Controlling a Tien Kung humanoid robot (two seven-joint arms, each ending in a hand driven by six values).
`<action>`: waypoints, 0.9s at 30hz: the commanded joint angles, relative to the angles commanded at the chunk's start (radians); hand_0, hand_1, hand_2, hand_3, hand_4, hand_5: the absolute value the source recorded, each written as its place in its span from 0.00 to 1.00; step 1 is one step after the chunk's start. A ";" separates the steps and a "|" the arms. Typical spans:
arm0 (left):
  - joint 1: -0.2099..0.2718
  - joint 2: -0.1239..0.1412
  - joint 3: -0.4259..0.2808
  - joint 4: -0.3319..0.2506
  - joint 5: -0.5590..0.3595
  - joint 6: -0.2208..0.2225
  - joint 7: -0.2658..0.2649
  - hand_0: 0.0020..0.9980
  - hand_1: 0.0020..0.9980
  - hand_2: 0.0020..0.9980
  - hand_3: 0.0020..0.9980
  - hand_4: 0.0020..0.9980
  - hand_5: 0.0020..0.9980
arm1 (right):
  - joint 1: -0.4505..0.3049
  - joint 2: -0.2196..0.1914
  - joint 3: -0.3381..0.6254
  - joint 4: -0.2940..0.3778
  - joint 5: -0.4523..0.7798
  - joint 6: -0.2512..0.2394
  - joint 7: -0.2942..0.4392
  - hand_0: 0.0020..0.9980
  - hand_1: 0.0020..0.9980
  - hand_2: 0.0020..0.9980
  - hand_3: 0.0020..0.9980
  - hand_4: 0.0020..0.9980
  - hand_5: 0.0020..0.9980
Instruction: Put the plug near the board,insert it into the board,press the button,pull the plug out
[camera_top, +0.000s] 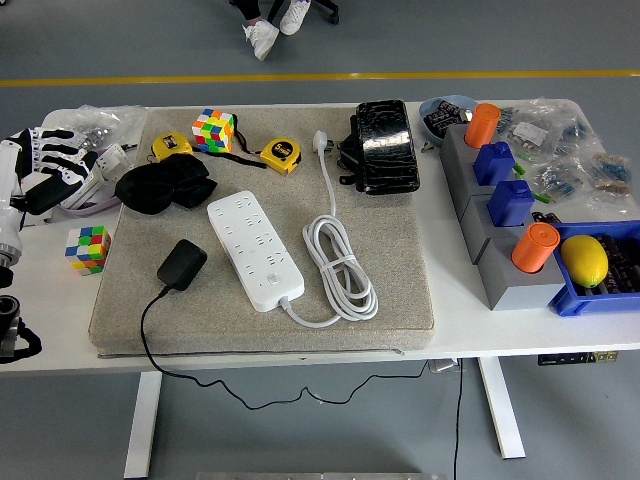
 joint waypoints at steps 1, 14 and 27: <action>0.000 0.000 0.001 0.000 0.000 0.000 0.001 0.35 0.44 0.51 0.59 0.84 0.31 | 0.000 0.000 0.000 0.000 0.000 0.000 0.000 0.56 0.65 0.61 0.53 0.90 0.44; 0.009 -0.002 -0.004 -0.005 0.001 -0.001 0.003 0.35 0.44 0.51 0.59 0.84 0.31 | -0.011 0.005 0.004 -0.003 0.002 0.000 0.000 0.56 0.65 0.61 0.53 0.90 0.44; -0.001 -0.005 -0.005 -0.012 0.000 -0.001 0.003 0.35 0.44 0.51 0.59 0.84 0.31 | -0.011 0.008 0.019 -0.002 0.001 -0.001 0.001 0.56 0.65 0.61 0.53 0.90 0.44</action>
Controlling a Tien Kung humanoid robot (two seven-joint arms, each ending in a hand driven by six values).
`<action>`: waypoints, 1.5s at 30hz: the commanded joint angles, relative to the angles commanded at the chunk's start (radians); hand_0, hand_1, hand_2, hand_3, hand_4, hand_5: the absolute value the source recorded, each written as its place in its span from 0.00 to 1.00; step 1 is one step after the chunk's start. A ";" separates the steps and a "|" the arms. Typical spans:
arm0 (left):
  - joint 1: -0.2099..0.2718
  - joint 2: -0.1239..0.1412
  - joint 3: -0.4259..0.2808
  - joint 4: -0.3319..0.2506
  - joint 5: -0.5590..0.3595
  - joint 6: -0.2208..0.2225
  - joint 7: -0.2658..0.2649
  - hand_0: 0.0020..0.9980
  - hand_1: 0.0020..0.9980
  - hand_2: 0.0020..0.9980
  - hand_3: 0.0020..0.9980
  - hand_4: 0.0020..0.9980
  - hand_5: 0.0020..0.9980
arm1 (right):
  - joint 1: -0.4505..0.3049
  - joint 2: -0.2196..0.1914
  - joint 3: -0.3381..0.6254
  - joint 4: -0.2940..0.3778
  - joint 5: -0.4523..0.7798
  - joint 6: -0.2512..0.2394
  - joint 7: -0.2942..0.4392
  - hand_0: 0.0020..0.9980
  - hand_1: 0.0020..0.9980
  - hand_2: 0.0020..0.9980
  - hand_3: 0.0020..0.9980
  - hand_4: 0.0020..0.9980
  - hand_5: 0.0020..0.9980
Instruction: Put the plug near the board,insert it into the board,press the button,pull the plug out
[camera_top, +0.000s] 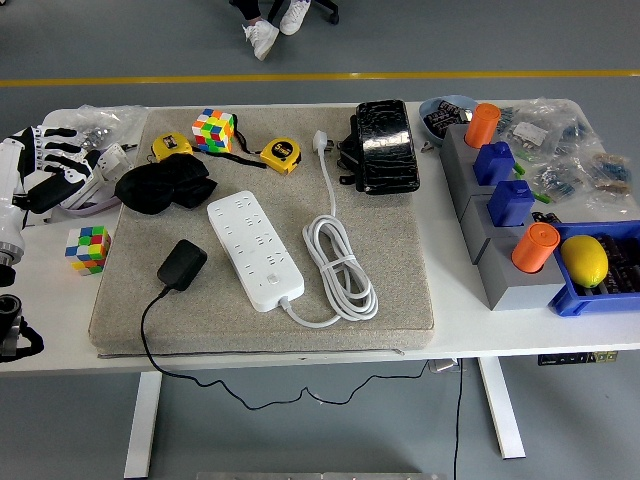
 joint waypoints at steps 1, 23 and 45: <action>0.000 0.000 0.000 0.000 0.000 0.000 0.000 0.35 0.44 0.51 0.59 0.84 0.31 | 0.000 0.000 0.001 0.000 0.000 0.000 0.000 0.56 0.65 0.61 0.53 0.90 0.44; -0.005 0.003 0.004 -0.007 -0.002 0.000 0.002 0.35 0.44 0.51 0.59 0.84 0.31 | 0.000 0.004 0.008 0.001 -0.001 0.001 0.000 0.56 0.65 0.61 0.53 0.89 0.44; -0.020 -0.017 0.059 -0.001 -0.012 -0.001 0.006 0.35 0.44 0.51 0.59 0.84 0.32 | -0.006 0.005 0.018 0.006 -0.008 0.001 0.000 0.56 0.64 0.61 0.53 0.89 0.43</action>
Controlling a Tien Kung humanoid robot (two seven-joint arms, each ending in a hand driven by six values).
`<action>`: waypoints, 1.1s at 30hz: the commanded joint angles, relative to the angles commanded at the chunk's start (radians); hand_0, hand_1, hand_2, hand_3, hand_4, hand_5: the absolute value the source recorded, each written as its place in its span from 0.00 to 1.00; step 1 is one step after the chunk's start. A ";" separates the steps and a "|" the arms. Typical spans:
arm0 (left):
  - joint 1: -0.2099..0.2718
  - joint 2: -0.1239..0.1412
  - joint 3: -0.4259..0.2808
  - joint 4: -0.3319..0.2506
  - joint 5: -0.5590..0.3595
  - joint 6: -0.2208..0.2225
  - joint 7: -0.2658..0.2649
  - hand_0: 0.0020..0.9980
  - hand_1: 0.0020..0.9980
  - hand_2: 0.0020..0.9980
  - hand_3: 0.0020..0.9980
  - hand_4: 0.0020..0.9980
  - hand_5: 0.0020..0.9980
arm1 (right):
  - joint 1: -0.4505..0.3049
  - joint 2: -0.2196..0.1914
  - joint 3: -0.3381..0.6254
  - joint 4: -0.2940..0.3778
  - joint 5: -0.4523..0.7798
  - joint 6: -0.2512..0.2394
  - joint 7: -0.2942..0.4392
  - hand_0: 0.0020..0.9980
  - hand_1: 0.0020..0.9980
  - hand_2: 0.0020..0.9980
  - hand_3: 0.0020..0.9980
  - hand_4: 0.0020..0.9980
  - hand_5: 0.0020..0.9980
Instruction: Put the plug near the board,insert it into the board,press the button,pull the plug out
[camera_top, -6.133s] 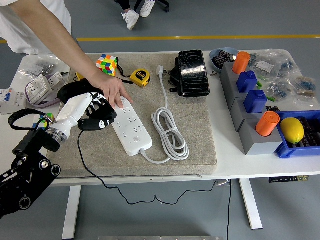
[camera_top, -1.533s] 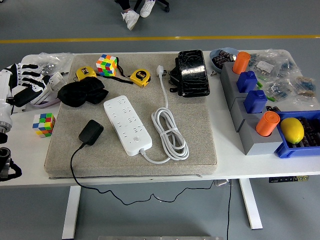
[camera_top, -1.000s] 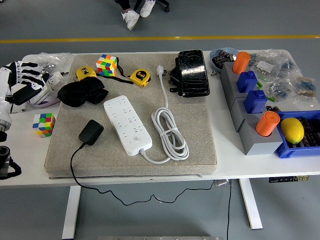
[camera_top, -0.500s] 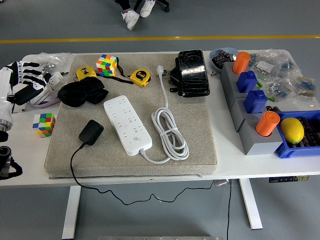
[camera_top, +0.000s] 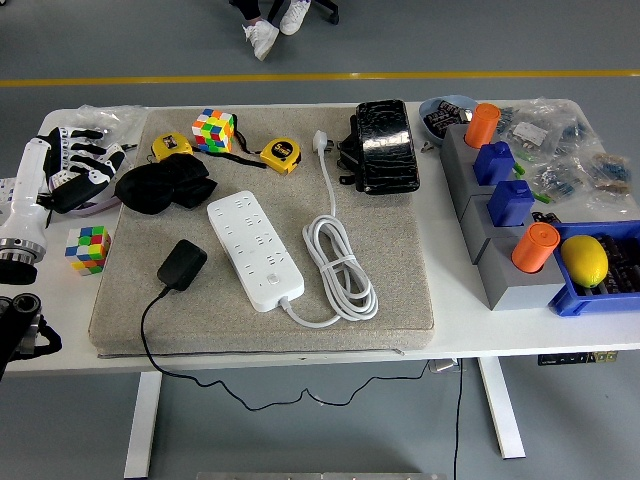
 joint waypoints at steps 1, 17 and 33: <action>0.000 0.000 0.000 0.000 0.000 0.000 0.000 0.35 0.44 0.51 0.59 0.84 0.32 | 0.000 -0.001 0.001 0.001 -0.001 0.000 0.000 0.56 0.64 0.61 0.53 0.89 0.43; 0.000 0.005 0.006 0.001 -0.003 0.000 -0.001 0.35 0.44 0.51 0.59 0.84 0.32 | 0.002 -0.004 -0.010 -0.001 0.003 0.000 0.000 0.56 0.65 0.61 0.52 0.89 0.43; 0.007 0.002 0.004 0.000 -0.003 -0.005 -0.002 0.35 0.44 0.51 0.59 0.84 0.32 | -0.004 -0.001 -0.004 -0.001 0.002 -0.001 0.001 0.56 0.64 0.61 0.52 0.89 0.44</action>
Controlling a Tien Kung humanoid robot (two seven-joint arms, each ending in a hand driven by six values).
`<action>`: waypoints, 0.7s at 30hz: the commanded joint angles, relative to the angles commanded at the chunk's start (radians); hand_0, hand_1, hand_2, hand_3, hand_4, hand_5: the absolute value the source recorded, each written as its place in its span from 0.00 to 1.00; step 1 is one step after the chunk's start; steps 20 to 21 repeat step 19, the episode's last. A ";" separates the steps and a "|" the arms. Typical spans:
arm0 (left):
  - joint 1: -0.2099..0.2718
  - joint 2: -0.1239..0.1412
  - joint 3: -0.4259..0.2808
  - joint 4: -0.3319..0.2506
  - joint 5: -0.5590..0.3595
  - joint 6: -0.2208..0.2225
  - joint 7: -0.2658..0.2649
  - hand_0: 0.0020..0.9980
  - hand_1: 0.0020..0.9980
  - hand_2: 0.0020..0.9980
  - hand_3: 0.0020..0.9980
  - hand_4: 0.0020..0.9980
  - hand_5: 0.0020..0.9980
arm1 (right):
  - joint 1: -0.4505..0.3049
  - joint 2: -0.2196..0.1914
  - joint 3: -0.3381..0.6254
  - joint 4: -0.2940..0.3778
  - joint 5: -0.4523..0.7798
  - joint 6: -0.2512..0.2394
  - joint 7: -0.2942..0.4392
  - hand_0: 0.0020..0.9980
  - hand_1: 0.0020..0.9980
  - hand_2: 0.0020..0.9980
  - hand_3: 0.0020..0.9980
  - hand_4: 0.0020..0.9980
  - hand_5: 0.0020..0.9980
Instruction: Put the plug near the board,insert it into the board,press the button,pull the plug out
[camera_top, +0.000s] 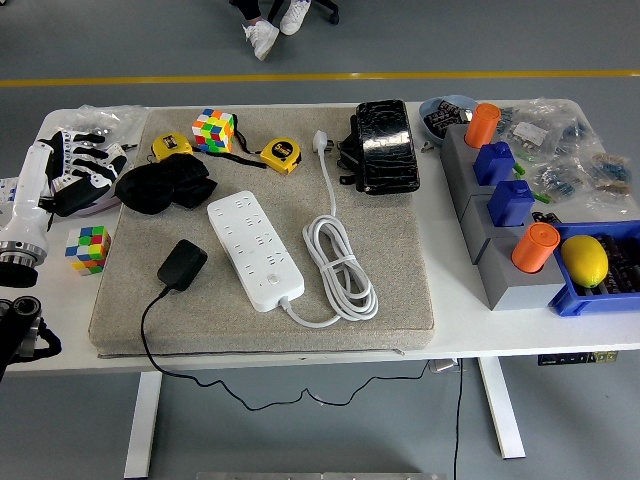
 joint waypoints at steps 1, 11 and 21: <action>0.001 -0.001 -0.001 0.000 0.000 0.000 0.000 0.35 0.44 0.51 0.59 0.84 0.32 | 0.000 0.000 0.001 0.000 0.000 0.000 0.000 0.56 0.64 0.61 0.52 0.89 0.44; 0.002 -0.004 -0.003 -0.001 0.001 -0.003 0.001 0.35 0.44 0.51 0.59 0.84 0.32 | 0.004 0.002 0.003 0.001 -0.001 0.000 0.001 0.56 0.64 0.61 0.52 0.89 0.43; 0.000 -0.004 -0.001 -0.005 0.003 -0.007 0.005 0.35 0.44 0.51 0.59 0.84 0.32 | 0.002 0.007 0.003 -0.003 0.003 0.001 0.000 0.55 0.64 0.61 0.52 0.89 0.43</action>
